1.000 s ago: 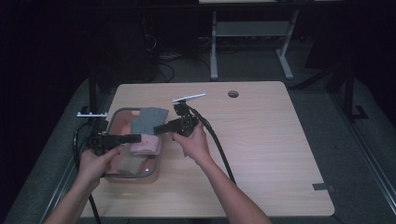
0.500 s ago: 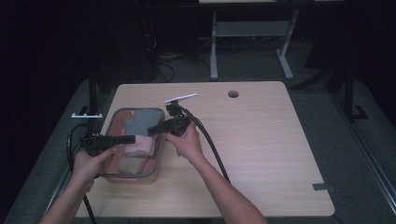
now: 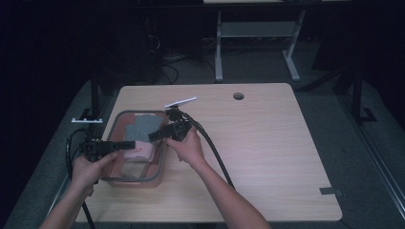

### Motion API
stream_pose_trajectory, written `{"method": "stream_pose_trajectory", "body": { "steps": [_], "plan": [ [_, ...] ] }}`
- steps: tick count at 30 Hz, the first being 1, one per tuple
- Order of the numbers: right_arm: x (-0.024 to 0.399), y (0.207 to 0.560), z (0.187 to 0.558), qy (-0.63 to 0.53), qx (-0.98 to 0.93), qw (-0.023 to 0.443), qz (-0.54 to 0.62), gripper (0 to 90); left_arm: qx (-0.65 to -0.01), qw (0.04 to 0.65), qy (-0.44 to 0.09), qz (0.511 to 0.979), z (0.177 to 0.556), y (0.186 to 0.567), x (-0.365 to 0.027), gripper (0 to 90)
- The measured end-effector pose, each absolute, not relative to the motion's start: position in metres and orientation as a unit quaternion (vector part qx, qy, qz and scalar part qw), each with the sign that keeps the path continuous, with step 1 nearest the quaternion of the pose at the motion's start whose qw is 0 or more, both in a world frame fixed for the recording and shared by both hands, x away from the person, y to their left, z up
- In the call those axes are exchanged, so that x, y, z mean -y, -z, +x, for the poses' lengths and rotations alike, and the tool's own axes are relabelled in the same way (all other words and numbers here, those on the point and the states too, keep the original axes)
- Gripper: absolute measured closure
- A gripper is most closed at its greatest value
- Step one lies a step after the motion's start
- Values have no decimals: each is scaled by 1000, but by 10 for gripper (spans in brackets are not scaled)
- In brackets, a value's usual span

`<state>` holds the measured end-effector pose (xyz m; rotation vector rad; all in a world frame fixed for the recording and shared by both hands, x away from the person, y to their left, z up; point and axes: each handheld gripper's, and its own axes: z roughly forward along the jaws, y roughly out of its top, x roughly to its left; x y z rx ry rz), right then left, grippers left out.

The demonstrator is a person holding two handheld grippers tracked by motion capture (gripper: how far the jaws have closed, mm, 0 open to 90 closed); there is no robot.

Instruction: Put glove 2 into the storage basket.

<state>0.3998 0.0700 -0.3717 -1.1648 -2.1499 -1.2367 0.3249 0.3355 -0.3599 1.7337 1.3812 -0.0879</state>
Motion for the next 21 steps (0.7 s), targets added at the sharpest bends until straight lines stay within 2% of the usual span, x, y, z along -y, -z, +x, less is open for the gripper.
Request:
{"method": "stream_pose_trajectory", "body": {
  "steps": [3,13,21],
  "plan": [
    [-68,371,399,441,770,193,-418,769,-564,443,17,696,323,362,-337,702],
    [-50,369,399,444,767,183,-425,765,-592,393,27,703,330,384,-340,701],
    [-32,366,396,446,764,172,-432,748,-600,356,-7,716,328,387,-341,643]
  ]
}}
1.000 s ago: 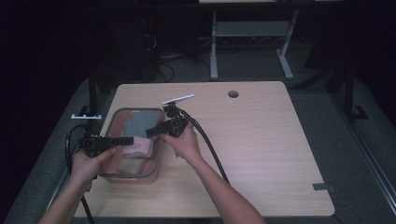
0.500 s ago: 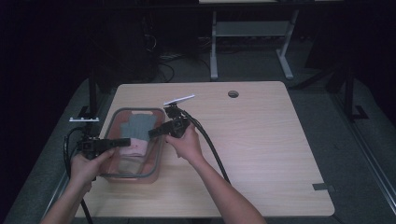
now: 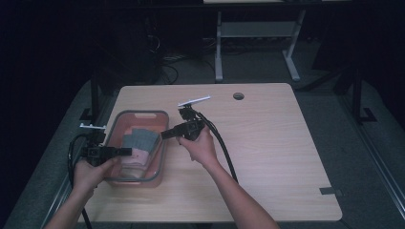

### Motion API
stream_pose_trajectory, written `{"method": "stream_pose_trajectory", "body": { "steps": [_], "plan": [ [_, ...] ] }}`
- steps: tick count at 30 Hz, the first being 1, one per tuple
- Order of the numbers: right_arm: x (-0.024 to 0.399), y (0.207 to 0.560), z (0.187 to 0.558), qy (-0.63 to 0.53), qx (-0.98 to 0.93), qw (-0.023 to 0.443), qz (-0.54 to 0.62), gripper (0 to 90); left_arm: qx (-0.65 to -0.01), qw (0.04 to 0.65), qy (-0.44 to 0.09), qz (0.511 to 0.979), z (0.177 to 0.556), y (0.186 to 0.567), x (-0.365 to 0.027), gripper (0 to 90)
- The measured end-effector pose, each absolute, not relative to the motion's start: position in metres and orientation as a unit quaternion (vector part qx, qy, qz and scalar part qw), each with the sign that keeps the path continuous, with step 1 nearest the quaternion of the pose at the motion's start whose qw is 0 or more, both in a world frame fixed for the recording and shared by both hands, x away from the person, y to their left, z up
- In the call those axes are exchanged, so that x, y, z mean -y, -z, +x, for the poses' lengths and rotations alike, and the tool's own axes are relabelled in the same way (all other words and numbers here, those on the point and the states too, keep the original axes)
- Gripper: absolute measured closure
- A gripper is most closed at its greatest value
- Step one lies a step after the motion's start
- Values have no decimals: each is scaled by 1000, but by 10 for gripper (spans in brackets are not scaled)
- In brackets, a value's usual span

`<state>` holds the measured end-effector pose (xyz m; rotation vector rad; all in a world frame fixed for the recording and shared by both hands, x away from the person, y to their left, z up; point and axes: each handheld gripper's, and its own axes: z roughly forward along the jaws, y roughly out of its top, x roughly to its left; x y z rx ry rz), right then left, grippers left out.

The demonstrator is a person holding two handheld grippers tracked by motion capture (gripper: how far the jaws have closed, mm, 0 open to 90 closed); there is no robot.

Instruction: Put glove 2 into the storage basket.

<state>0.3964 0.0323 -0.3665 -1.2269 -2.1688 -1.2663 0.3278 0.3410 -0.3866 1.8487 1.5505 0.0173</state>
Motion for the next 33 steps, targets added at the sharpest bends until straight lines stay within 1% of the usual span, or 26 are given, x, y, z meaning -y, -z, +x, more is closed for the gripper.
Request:
{"method": "stream_pose_trajectory", "body": {
  "steps": [3,11,18,33],
  "plan": [
    [-24,367,393,445,764,168,-435,747,-602,344,-19,720,326,387,-343,615],
    [-2,366,391,447,759,158,-447,741,-605,343,-36,717,324,379,-347,527],
    [16,365,391,449,753,152,-456,731,-597,335,-60,726,325,367,-342,517],
    [44,367,389,444,750,140,-469,693,-577,360,-66,730,327,353,-326,513]
  ]
}}
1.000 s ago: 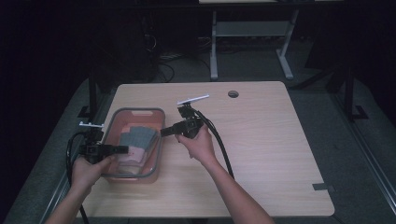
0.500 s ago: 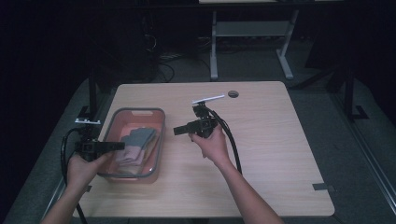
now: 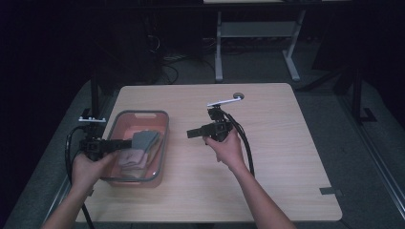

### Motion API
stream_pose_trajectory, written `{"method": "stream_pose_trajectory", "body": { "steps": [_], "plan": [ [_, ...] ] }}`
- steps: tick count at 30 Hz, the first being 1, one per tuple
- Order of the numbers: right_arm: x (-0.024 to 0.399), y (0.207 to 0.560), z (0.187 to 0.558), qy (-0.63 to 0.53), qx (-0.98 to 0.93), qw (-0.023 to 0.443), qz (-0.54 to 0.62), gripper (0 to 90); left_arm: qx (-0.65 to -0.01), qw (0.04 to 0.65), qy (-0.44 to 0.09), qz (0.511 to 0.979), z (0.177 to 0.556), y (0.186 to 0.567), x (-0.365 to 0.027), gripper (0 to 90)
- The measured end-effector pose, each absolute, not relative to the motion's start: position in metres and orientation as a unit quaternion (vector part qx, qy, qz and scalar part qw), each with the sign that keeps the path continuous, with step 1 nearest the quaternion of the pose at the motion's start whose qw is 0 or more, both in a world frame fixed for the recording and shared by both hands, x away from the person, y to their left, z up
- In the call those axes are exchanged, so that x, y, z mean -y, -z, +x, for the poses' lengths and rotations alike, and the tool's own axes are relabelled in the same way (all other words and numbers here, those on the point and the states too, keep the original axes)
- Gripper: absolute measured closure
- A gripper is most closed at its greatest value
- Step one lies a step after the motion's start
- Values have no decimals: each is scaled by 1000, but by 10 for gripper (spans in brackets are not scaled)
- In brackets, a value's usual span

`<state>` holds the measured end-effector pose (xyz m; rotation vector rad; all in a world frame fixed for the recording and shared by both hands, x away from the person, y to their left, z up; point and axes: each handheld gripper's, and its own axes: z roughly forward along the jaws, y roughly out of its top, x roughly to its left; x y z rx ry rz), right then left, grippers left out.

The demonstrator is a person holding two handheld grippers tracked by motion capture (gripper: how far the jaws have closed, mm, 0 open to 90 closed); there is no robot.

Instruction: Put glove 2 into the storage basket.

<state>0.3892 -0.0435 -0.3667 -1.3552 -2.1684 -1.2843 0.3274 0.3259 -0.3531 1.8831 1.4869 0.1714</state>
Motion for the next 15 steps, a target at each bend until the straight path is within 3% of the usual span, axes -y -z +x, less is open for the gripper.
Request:
{"method": "stream_pose_trajectory", "body": {
  "steps": [15],
  "plan": [
    [69,368,388,439,744,128,-487,671,-543,373,-68,750,332,345,-296,484]
  ]
}}
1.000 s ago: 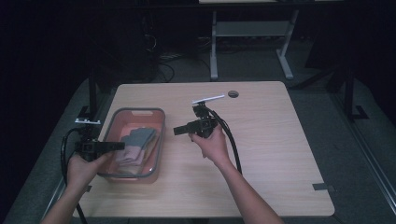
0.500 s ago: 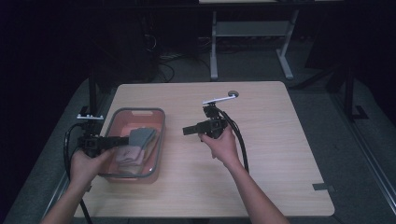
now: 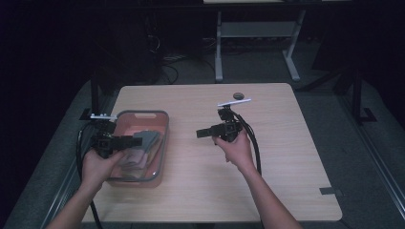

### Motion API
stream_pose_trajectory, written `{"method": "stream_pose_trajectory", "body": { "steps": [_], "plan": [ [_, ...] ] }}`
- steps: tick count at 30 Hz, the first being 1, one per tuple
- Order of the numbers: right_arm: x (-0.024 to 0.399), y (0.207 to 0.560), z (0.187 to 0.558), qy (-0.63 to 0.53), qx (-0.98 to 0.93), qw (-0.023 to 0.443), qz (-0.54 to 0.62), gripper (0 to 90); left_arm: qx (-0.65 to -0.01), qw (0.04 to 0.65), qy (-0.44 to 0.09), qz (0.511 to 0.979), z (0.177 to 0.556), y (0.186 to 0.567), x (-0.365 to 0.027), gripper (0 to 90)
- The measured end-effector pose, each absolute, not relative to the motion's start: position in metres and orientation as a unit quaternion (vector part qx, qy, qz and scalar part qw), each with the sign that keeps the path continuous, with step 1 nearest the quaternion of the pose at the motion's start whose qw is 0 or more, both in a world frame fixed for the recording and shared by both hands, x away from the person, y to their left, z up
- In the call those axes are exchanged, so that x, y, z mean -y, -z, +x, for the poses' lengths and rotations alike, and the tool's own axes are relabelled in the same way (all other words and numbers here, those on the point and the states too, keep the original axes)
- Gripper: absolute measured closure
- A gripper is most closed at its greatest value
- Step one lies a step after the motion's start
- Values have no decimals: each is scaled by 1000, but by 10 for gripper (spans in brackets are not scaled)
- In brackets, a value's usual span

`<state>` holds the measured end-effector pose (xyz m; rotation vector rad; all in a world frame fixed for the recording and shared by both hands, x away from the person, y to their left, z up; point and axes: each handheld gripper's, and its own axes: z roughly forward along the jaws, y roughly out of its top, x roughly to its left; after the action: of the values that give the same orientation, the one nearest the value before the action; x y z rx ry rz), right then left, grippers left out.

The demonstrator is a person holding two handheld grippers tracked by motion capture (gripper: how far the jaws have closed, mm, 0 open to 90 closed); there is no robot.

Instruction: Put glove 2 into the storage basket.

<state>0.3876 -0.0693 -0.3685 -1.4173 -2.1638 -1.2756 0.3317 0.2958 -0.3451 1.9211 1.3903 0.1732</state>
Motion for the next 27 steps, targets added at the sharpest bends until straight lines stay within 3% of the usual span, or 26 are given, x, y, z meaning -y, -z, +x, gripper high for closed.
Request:
{"method": "stream_pose_trajectory", "body": {
  "steps": [27],
  "plan": [
    [115,373,381,436,732,102,-514,584,-495,386,-57,777,335,335,-240,434]
  ]
}}
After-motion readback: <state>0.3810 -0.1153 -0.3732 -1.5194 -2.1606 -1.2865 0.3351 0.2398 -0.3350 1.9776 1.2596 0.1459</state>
